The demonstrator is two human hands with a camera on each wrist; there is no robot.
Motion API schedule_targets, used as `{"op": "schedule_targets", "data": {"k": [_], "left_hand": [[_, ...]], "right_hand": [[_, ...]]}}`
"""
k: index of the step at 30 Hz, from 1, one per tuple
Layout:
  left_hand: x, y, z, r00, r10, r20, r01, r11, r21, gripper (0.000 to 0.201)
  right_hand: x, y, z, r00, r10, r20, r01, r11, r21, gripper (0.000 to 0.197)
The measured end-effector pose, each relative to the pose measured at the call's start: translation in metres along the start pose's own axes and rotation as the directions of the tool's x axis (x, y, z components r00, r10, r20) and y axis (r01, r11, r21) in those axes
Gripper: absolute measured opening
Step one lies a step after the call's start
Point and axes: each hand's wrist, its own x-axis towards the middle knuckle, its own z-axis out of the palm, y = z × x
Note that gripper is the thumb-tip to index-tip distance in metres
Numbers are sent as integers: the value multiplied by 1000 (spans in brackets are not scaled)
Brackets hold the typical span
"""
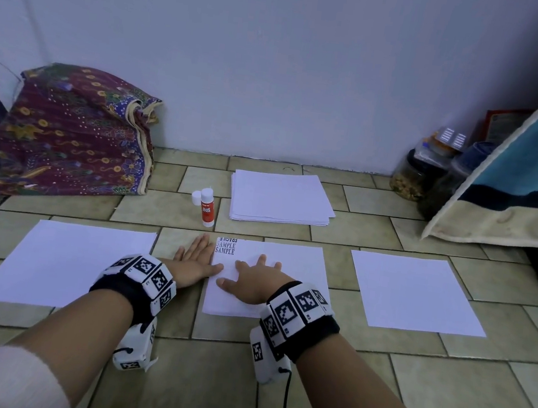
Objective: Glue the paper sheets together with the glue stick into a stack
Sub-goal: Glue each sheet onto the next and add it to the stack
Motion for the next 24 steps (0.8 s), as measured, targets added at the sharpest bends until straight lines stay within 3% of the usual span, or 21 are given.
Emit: {"op": "schedule_targets", "data": {"k": [11, 17, 24], "left_hand": [[-3, 0, 2, 1000, 15, 13, -17, 986, 168, 99], [-3, -1, 1, 1000, 18, 21, -22, 975, 223, 97], [-5, 1, 1, 999, 32, -3, -31, 982, 187, 96]], "right_hand": [[-8, -3, 3, 998, 10, -67, -13, 999, -44, 78], [9, -3, 14, 995, 62, -73, -58, 996, 62, 88], [13, -4, 15, 994, 80, -77, -76, 996, 54, 88]]}}
